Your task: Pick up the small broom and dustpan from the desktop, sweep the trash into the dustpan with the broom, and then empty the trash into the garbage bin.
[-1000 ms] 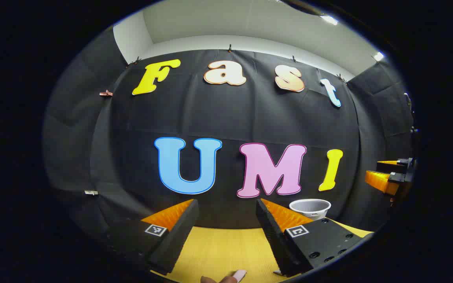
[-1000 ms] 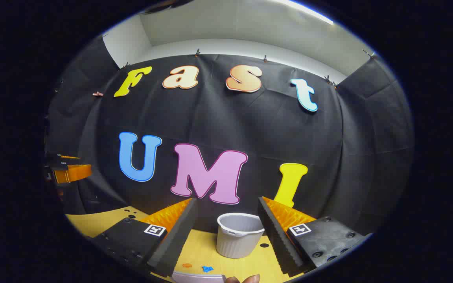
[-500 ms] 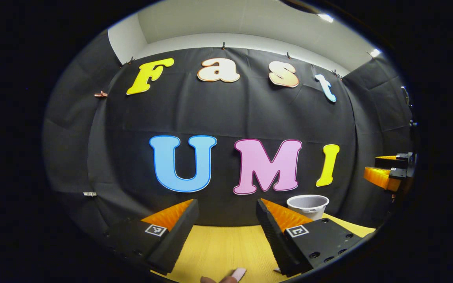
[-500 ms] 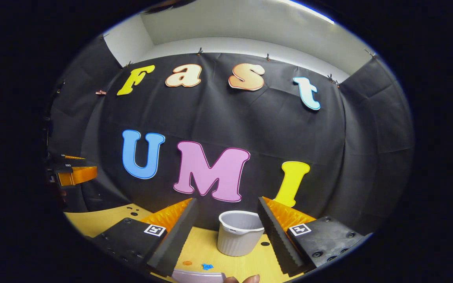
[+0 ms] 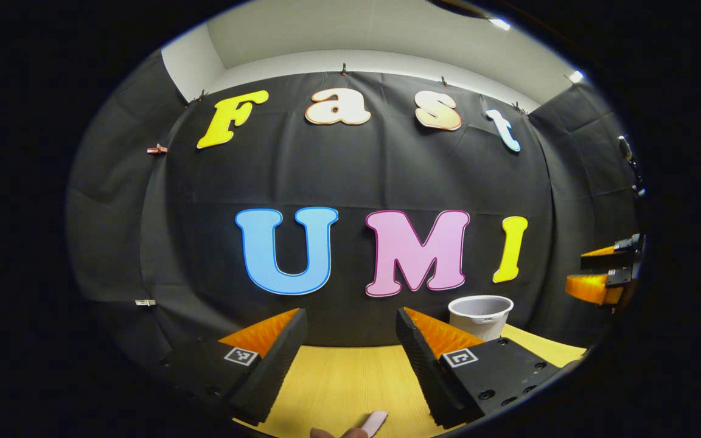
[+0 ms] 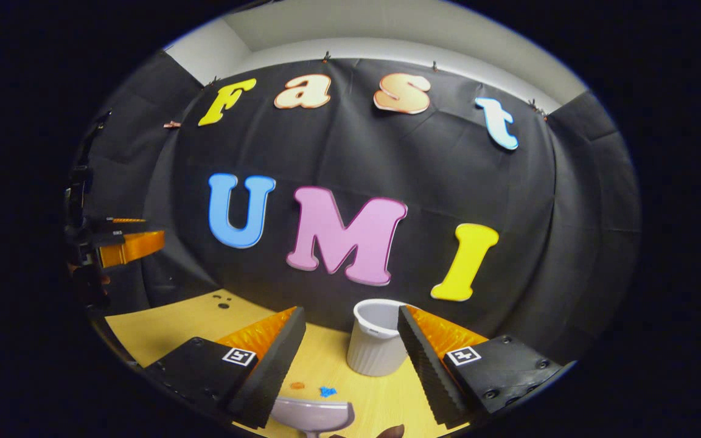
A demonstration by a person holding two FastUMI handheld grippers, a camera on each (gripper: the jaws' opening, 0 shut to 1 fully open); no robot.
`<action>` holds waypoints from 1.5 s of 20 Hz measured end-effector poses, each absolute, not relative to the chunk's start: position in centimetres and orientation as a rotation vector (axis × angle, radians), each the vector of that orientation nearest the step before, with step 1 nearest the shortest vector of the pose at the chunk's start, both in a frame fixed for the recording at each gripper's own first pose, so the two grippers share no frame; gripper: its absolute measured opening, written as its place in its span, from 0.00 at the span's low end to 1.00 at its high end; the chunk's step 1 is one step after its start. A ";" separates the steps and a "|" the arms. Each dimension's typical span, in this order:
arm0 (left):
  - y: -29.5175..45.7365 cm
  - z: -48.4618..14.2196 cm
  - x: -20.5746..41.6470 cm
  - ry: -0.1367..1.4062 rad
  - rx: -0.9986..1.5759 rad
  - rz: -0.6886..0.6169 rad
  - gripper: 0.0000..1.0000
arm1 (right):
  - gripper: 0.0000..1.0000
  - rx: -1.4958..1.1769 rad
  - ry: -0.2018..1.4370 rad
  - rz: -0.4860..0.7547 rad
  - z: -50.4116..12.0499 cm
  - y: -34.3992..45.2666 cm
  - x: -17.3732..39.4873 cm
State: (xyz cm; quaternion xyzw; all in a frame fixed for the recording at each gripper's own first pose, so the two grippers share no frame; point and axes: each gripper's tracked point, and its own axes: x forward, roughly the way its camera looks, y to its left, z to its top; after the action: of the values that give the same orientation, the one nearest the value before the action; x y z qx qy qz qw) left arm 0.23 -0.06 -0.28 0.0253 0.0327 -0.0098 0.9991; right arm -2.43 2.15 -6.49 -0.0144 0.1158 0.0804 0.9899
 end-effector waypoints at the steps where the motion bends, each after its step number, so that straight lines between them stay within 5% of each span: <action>1: 0.0 -0.4 0.3 0.072 0.052 -0.018 0.94 | 0.98 -0.033 0.283 0.181 -8.0 2.3 -3.8; 10: 0.0 -3.9 0.2 0.144 0.013 -0.018 0.95 | 0.96 -0.042 0.853 0.267 -26.2 4.5 -15.2; 22: 1.6 -5.7 -1.0 0.194 0.061 0.017 0.94 | 0.90 -0.100 1.269 0.302 -42.6 6.3 -18.4; 30: 2.2 -7.3 -1.5 0.242 0.067 0.054 0.94 | 0.75 -0.063 1.444 0.282 -46.4 7.2 -18.6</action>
State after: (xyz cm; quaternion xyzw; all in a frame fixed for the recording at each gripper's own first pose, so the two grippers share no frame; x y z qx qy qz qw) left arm -1.47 2.19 -7.30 0.0333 0.1206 0.0269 0.9918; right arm -18.63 7.20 -46.41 -0.0286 0.6585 0.1285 0.7409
